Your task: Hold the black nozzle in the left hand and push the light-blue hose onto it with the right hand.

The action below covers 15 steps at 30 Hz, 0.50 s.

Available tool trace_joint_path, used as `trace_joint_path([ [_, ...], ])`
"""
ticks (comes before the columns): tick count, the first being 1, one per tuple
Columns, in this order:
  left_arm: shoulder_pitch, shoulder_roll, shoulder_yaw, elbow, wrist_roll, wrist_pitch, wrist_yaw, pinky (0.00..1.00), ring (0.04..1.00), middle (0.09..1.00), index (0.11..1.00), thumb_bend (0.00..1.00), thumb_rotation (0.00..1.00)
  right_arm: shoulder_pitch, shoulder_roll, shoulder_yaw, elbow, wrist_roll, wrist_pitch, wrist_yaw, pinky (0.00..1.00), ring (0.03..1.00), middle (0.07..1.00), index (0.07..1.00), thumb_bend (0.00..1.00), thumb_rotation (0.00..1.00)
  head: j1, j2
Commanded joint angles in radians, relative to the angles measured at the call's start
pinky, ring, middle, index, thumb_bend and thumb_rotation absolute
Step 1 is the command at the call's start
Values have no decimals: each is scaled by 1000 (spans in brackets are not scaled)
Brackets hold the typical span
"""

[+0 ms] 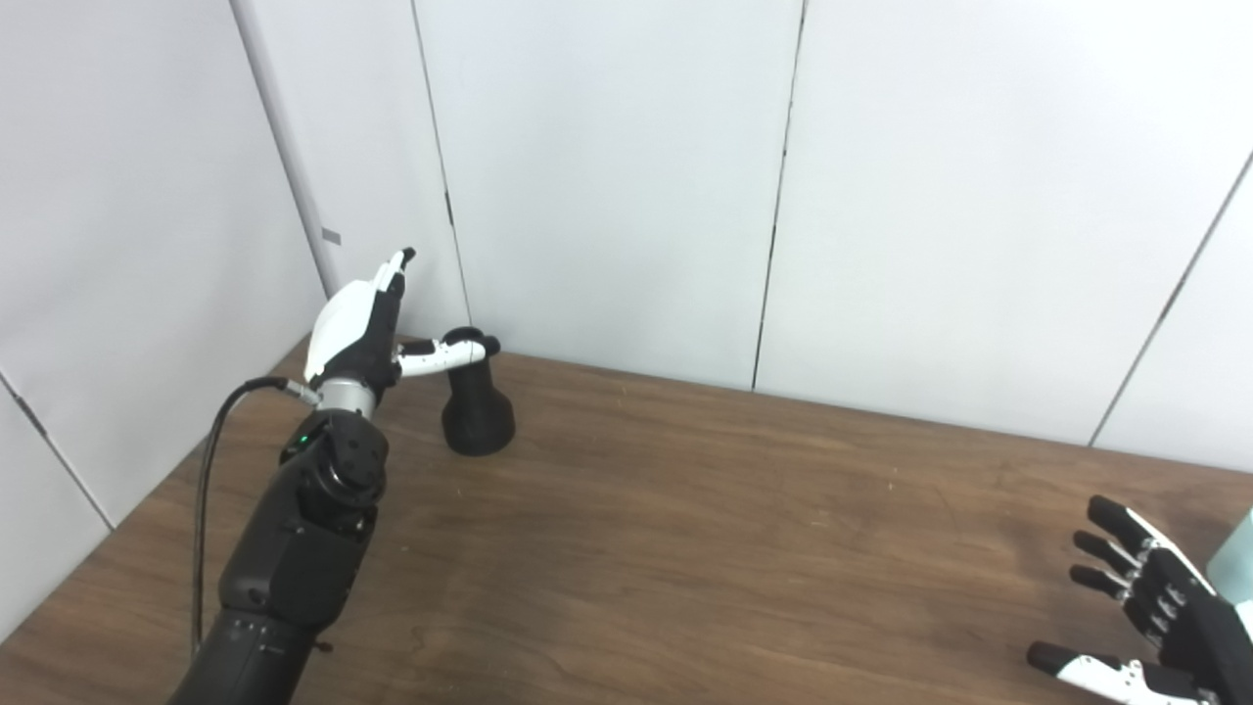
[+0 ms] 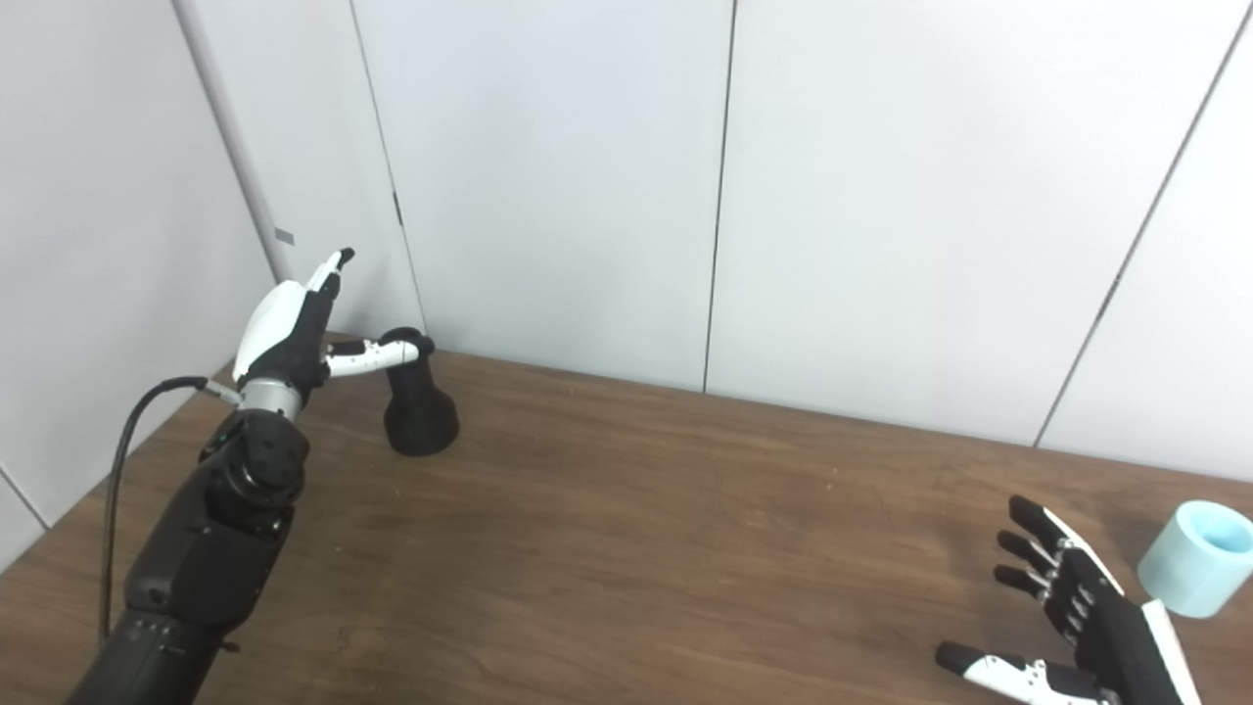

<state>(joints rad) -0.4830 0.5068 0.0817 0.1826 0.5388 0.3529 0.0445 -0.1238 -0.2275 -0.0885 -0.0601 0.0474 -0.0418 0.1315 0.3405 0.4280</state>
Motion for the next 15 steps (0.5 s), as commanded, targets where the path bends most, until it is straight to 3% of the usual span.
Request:
trace_joint_path([
  [1,-34,25,-4,-9,7,6,10,1000,1000,1000,1000,1000,467,-32,-13,-9,-32,7,-21,-4,756,854,905,865,742,52,1,3],
  [15,-41,15,-58,88,4,90,3,1000,1000,1000,1000,1000,477,-28,-8,-7,-64,6,9,-6,760,850,902,865,740,56,-8,14],
])
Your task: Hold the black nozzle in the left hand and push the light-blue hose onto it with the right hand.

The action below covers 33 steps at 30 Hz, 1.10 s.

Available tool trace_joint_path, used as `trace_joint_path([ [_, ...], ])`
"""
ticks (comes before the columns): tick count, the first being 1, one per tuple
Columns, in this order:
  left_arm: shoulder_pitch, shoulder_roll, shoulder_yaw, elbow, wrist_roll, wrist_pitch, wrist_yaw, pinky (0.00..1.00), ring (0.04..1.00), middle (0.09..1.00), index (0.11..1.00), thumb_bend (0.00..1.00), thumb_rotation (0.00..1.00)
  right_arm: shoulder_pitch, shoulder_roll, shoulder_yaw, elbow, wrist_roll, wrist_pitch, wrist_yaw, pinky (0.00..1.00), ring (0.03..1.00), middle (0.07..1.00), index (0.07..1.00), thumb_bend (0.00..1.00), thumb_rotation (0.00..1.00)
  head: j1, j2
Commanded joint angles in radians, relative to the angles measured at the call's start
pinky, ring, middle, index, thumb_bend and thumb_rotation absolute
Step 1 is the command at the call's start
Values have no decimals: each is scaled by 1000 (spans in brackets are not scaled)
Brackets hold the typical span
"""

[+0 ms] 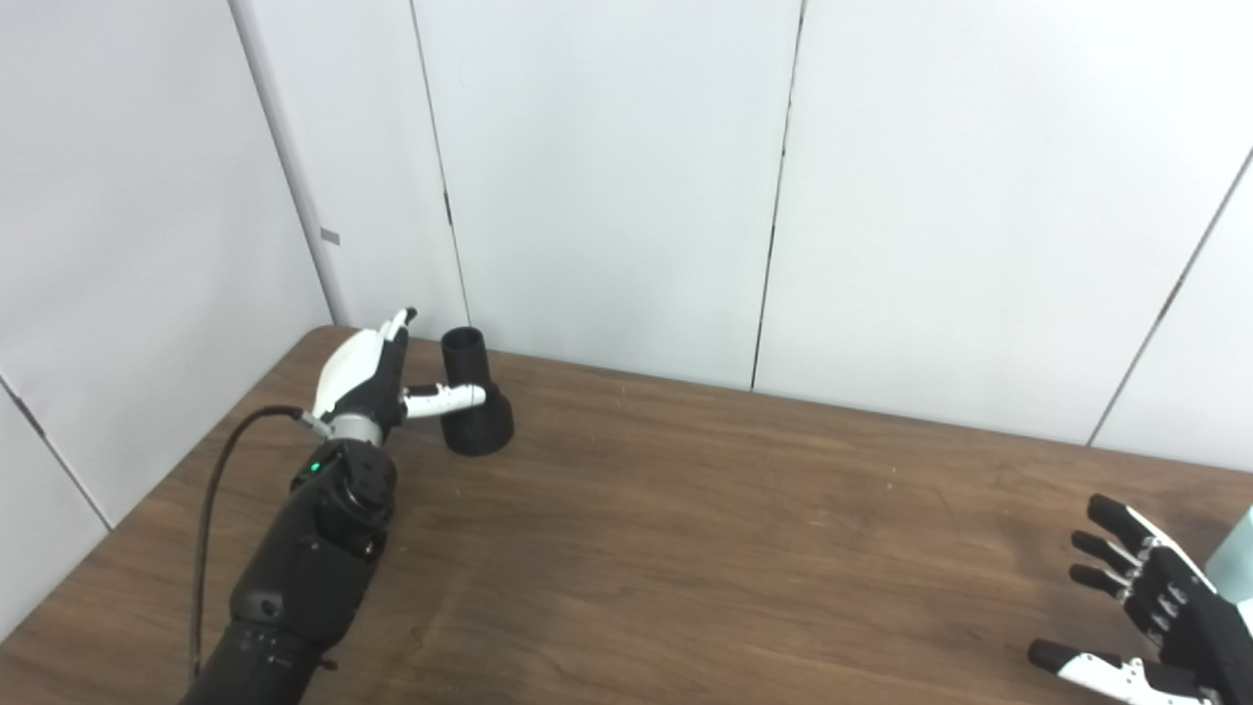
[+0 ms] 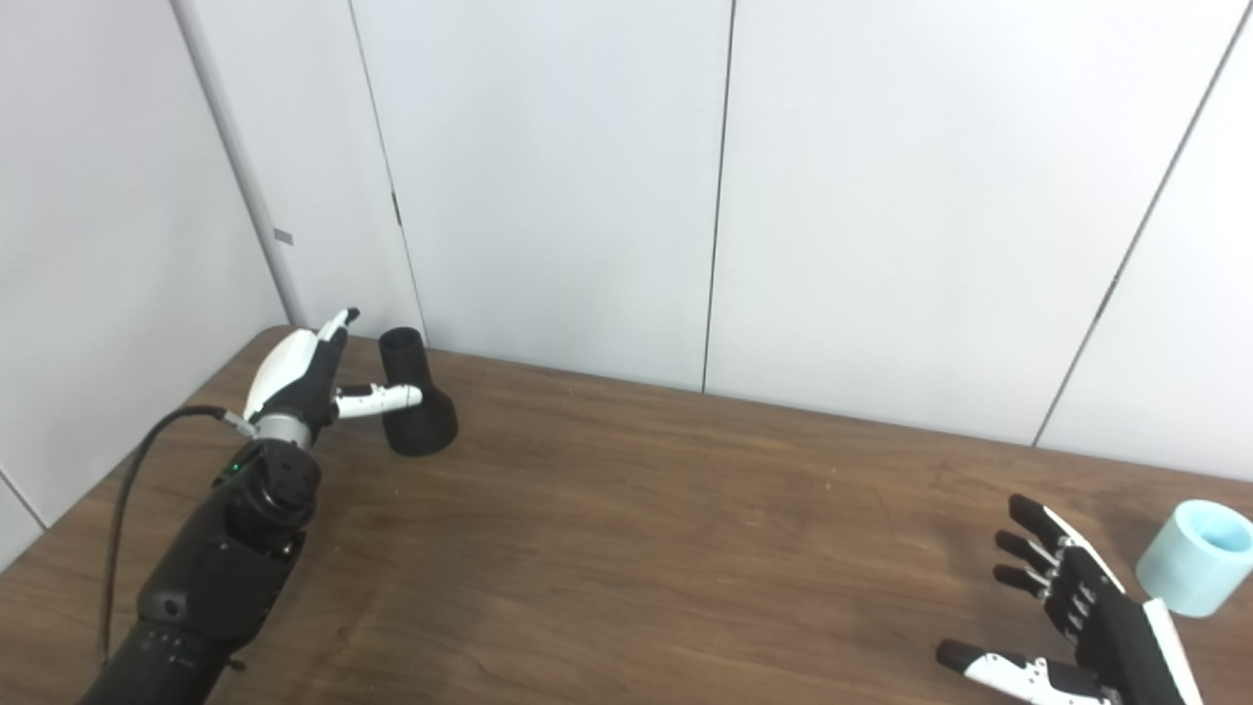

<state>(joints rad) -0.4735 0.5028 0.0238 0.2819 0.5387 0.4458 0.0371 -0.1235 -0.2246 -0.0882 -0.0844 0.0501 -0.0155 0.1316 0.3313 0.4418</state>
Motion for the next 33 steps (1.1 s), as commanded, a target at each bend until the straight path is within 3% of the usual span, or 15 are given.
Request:
trace_joint_path([
  [1,-50,21,-6,4,1,-11,10,1000,1000,1000,1000,1000,477,-28,-12,-8,-38,3,-18,-6,760,851,903,866,739,54,1,1],
  [6,-44,27,-35,35,6,-25,15,1000,1000,1000,1000,1000,484,-26,-15,-11,-42,1,-14,-6,763,855,906,870,733,50,10,6],
  [15,-35,23,-68,-5,13,22,-34,1000,1000,1000,991,1000,469,-25,-9,-9,-47,5,-6,-6,757,856,906,871,729,51,0,13],
  [21,-34,19,-72,2,-12,-7,-35,1000,1000,1000,972,1000,459,-22,-8,-6,-58,-5,3,-9,759,855,904,867,734,51,-3,16],
  [27,-39,13,-74,21,-22,-37,-6,1000,1000,978,936,1000,438,-20,-9,-6,-62,-13,3,-12,748,849,899,861,742,56,-8,22],
  [33,-44,-9,-71,55,-11,-59,65,1000,1000,943,892,1000,425,-18,-9,-7,-72,-15,11,-12,747,849,899,860,742,55,-10,28],
])
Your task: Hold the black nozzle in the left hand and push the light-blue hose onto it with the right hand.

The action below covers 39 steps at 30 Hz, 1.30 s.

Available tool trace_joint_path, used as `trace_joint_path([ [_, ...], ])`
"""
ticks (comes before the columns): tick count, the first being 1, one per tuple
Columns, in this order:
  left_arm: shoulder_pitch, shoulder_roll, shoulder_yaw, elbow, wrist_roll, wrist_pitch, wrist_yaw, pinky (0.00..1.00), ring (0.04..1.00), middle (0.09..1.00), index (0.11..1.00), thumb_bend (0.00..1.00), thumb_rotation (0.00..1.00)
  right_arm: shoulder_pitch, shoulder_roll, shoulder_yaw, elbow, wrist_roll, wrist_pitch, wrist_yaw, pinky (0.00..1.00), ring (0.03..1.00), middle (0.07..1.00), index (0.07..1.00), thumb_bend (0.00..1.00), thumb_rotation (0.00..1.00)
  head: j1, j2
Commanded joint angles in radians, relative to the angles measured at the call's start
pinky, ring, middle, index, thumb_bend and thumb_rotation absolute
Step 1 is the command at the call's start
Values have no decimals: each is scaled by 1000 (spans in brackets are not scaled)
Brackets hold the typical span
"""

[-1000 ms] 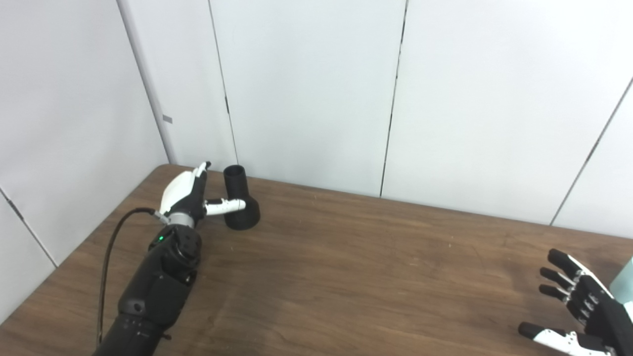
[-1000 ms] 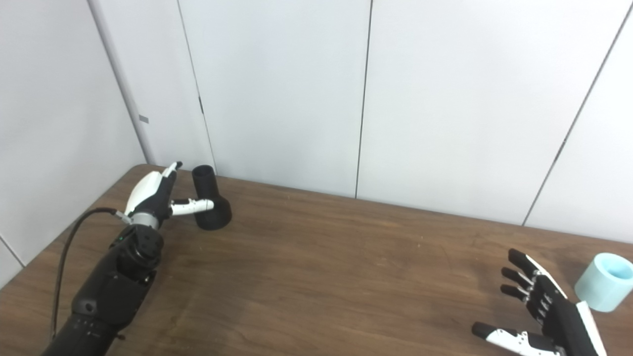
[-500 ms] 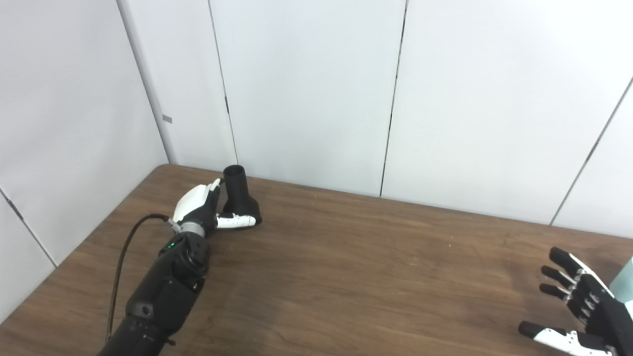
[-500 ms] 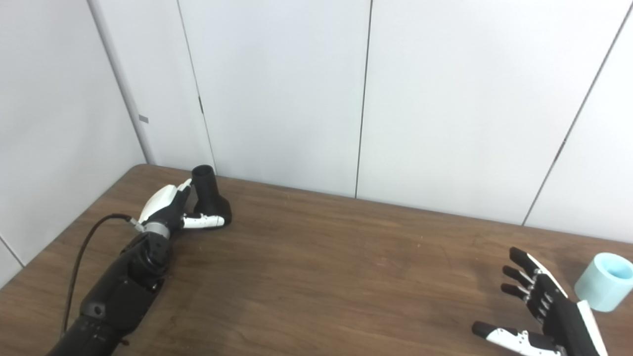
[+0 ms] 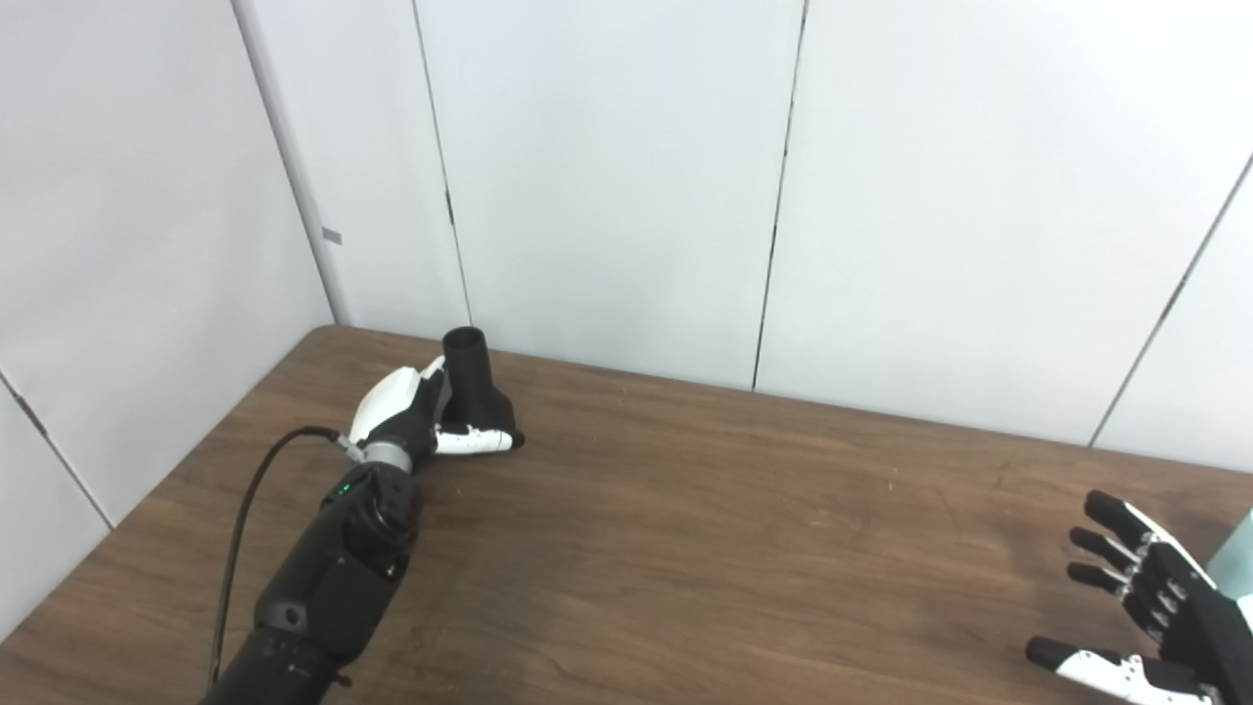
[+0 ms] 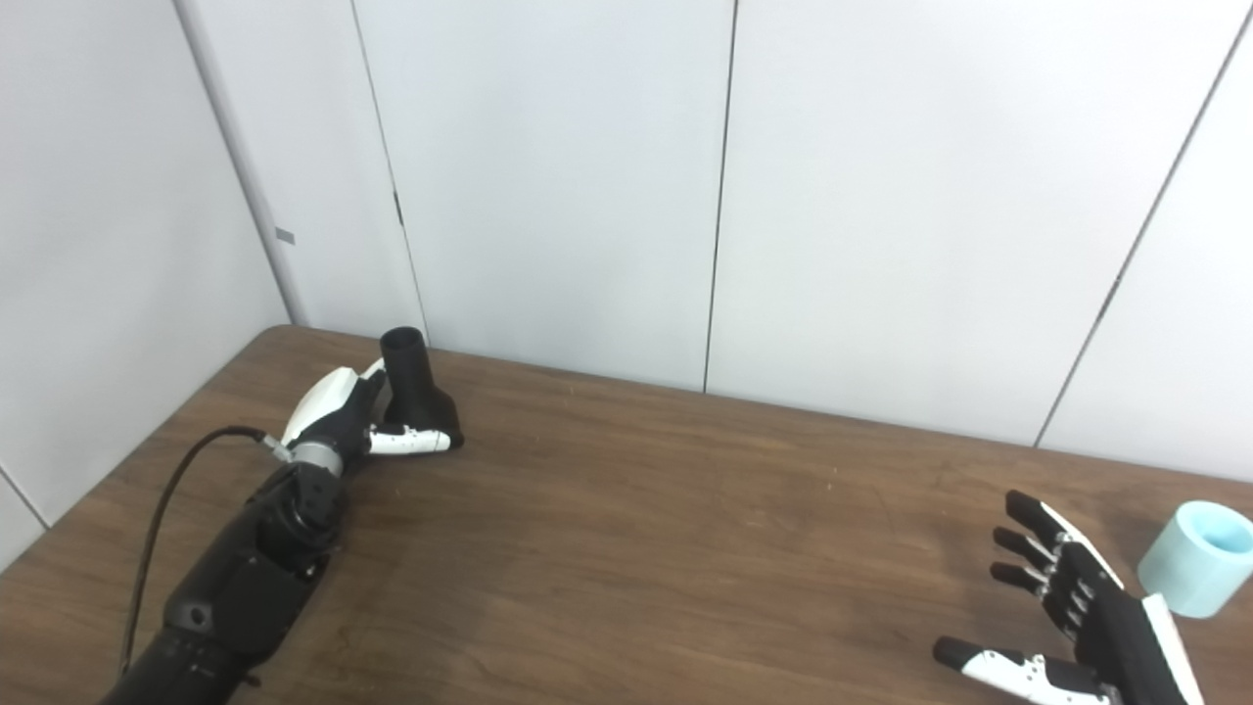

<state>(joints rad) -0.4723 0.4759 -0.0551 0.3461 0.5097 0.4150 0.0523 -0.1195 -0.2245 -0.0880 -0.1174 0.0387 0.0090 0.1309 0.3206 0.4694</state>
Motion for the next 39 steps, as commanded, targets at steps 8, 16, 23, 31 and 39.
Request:
trace_joint_path([
  [8,-49,11,-9,22,40,-25,97,999,983,921,859,1000,431,-23,-12,-10,-39,-1,-15,-7,749,850,900,863,740,42,-3,6],
  [16,-39,6,-7,27,37,-32,103,979,943,890,797,945,360,-19,-15,-11,-46,5,-16,-3,746,850,900,863,739,36,-6,18],
  [23,-29,3,-1,20,47,-8,115,958,903,824,783,925,344,-18,-19,-12,-43,4,-20,-1,744,851,902,866,740,40,-3,26],
  [31,-25,6,5,23,40,5,121,927,871,800,753,881,311,-17,-24,-11,-41,4,-22,3,754,857,906,871,737,49,-1,32],
  [39,-15,-18,57,22,-28,-73,144,892,778,664,621,789,140,-24,-25,-8,-37,-1,-17,3,743,850,901,866,739,60,-2,36],
])
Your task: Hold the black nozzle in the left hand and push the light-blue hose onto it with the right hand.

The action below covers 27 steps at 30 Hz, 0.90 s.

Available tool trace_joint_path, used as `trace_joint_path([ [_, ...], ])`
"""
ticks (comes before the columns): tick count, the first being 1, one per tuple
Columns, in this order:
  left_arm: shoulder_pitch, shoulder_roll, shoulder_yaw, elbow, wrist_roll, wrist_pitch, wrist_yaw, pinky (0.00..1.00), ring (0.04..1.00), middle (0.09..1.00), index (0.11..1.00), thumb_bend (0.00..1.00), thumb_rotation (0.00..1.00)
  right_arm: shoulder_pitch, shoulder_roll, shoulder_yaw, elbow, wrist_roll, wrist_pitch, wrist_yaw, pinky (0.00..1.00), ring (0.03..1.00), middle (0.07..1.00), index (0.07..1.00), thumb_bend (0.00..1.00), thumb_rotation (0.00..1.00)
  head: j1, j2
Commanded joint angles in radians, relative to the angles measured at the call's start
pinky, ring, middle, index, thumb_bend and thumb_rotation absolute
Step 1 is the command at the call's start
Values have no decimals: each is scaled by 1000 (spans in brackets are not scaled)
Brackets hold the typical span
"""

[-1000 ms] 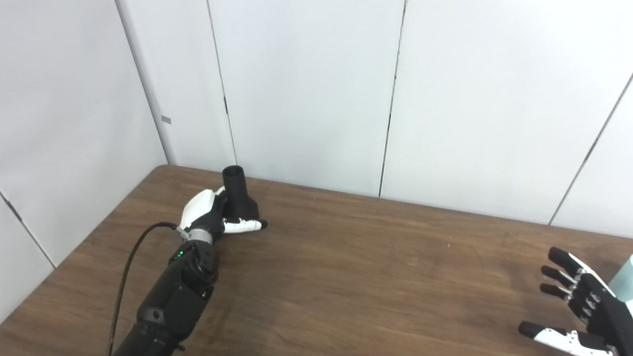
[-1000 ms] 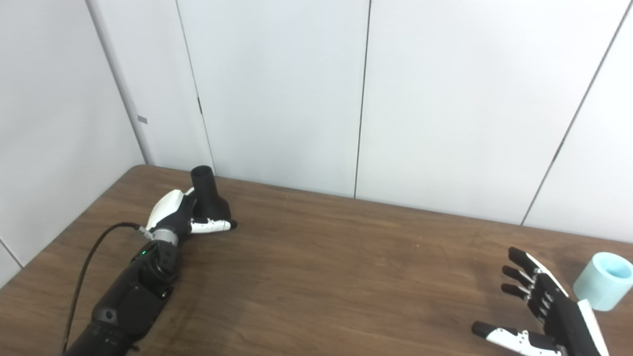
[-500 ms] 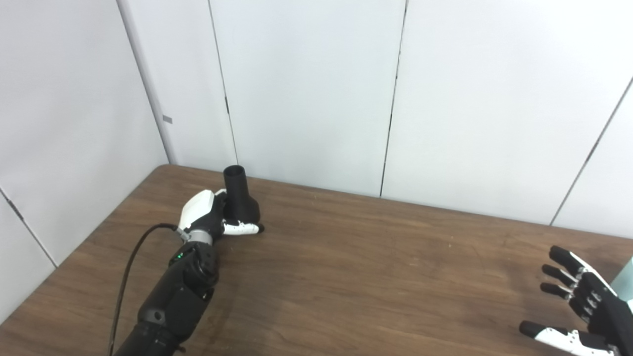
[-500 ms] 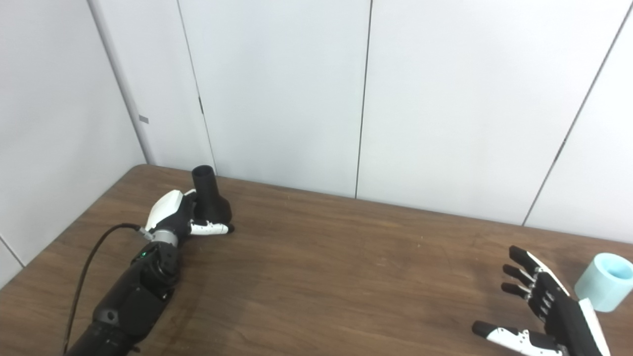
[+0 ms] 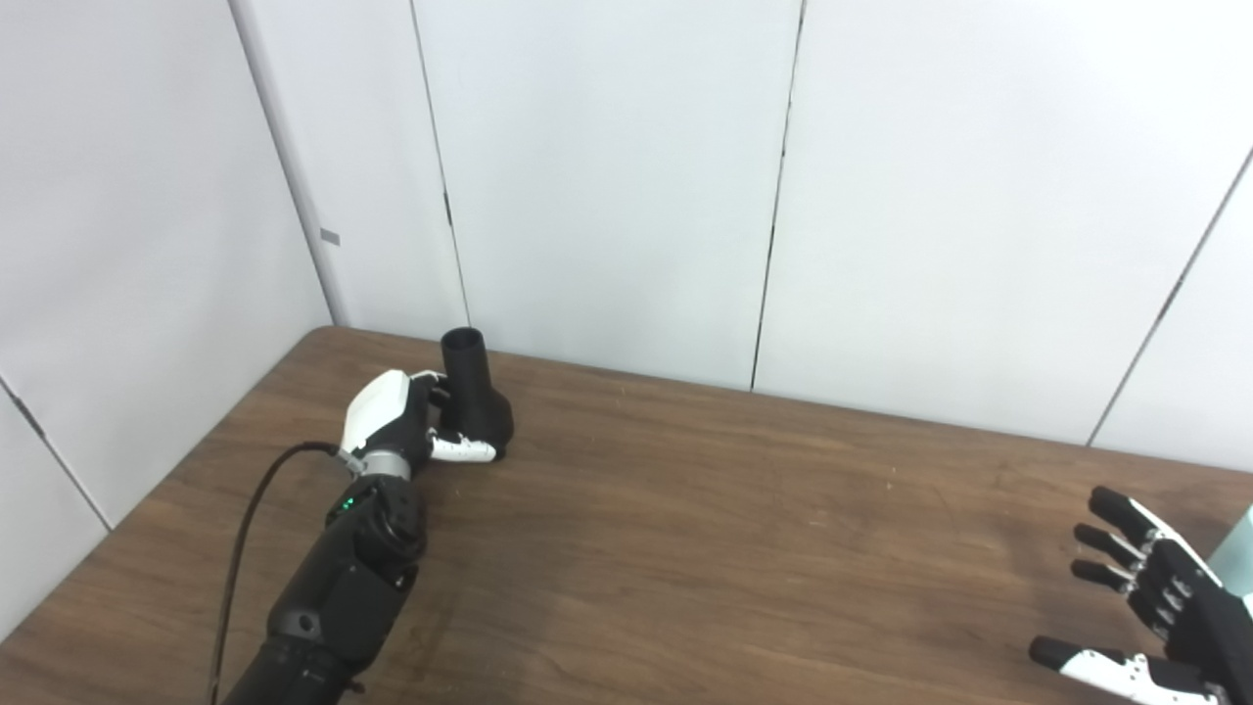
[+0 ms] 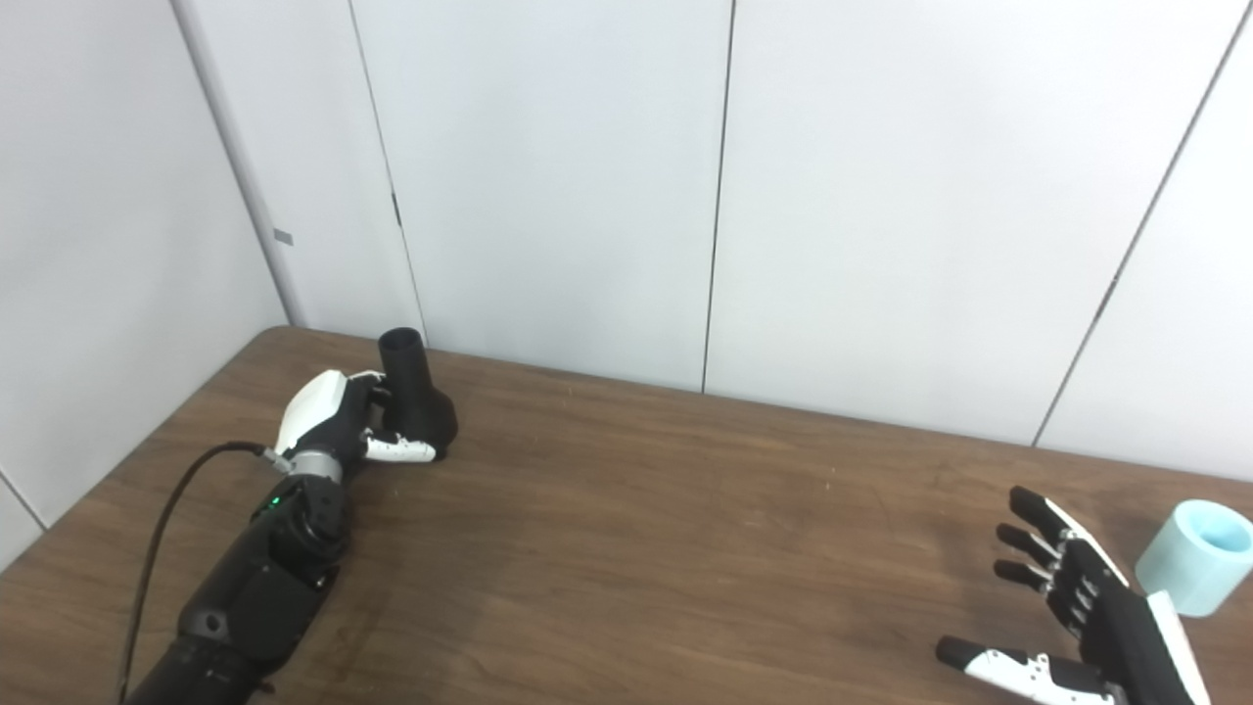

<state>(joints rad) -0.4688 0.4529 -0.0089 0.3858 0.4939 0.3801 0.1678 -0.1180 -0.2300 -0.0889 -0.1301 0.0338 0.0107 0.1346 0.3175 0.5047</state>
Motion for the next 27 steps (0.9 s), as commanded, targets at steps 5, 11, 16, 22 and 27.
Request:
trace_joint_path([
  [5,-22,-20,40,29,-57,-135,77,792,678,609,510,579,72,-24,-19,-6,-31,1,-13,-2,735,845,898,862,745,66,-4,4],
  [11,-28,-36,49,94,-80,-244,137,810,569,518,465,524,3,-20,-18,-6,-46,-2,-5,-3,721,837,892,856,749,77,-6,10],
  [16,-31,-38,40,139,-80,-299,160,843,547,495,477,525,0,-20,-17,-6,-46,-3,-3,-3,727,838,895,859,738,67,-7,11],
  [22,-24,-29,14,147,-59,-309,154,837,555,498,475,525,0,-24,-17,-6,-43,-3,0,-4,730,840,896,860,735,64,-9,15],
  [27,-16,-23,-41,119,-31,-287,114,872,614,500,477,525,0,-27,-12,-5,-49,-6,8,-8,716,835,893,857,740,64,-31,15],
])
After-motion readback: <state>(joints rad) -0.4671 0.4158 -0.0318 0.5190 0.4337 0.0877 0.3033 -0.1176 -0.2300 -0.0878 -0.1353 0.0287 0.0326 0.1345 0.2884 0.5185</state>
